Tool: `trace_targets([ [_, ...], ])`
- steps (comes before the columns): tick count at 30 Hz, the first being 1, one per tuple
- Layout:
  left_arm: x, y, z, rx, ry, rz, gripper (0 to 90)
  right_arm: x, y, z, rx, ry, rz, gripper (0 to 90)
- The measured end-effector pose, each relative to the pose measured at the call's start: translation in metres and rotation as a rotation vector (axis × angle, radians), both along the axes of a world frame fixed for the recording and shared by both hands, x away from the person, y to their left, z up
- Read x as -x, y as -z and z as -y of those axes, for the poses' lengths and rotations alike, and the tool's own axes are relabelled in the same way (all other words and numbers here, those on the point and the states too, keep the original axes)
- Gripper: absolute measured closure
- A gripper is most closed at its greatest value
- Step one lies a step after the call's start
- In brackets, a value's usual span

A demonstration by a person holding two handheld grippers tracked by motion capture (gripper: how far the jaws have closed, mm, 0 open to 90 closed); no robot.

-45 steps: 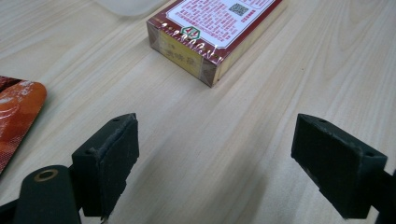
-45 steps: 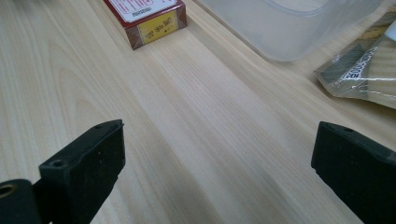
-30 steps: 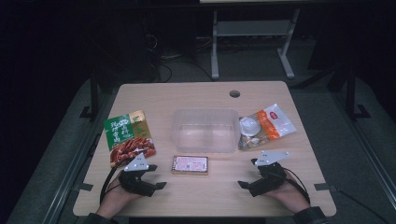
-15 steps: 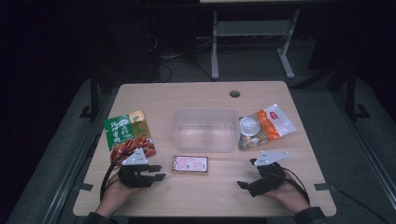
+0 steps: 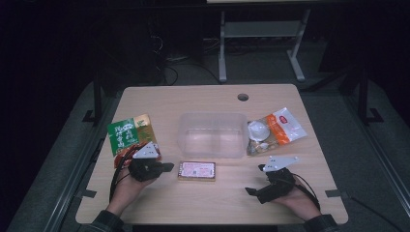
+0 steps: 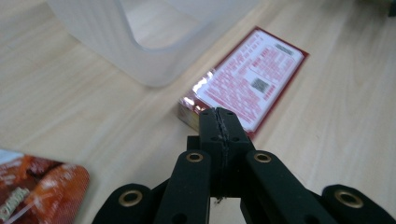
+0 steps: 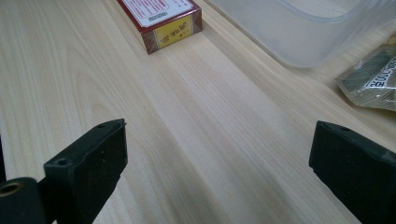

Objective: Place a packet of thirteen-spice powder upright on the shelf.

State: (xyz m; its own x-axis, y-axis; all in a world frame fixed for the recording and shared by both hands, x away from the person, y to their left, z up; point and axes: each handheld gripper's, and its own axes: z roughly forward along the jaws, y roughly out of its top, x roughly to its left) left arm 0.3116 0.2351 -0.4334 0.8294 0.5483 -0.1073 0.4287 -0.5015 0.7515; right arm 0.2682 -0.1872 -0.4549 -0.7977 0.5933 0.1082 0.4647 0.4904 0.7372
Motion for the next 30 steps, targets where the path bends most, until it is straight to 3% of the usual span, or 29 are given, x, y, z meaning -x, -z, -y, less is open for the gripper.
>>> trace_targets([
  [9,-0.016,0.004,0.009,-0.026,-0.014,0.047,89.9,0.0,0.0,0.0,0.001,0.0,-0.001,4.5],
  [14,-0.024,0.009,0.018,-0.054,-0.003,0.047,89.9,0.0,-0.001,0.001,-0.001,0.003,-0.004,4.5],
  [30,-0.033,0.017,0.026,-0.059,-0.024,0.053,89.9,0.0,0.0,0.002,-0.004,0.0,-0.004,4.6],
])
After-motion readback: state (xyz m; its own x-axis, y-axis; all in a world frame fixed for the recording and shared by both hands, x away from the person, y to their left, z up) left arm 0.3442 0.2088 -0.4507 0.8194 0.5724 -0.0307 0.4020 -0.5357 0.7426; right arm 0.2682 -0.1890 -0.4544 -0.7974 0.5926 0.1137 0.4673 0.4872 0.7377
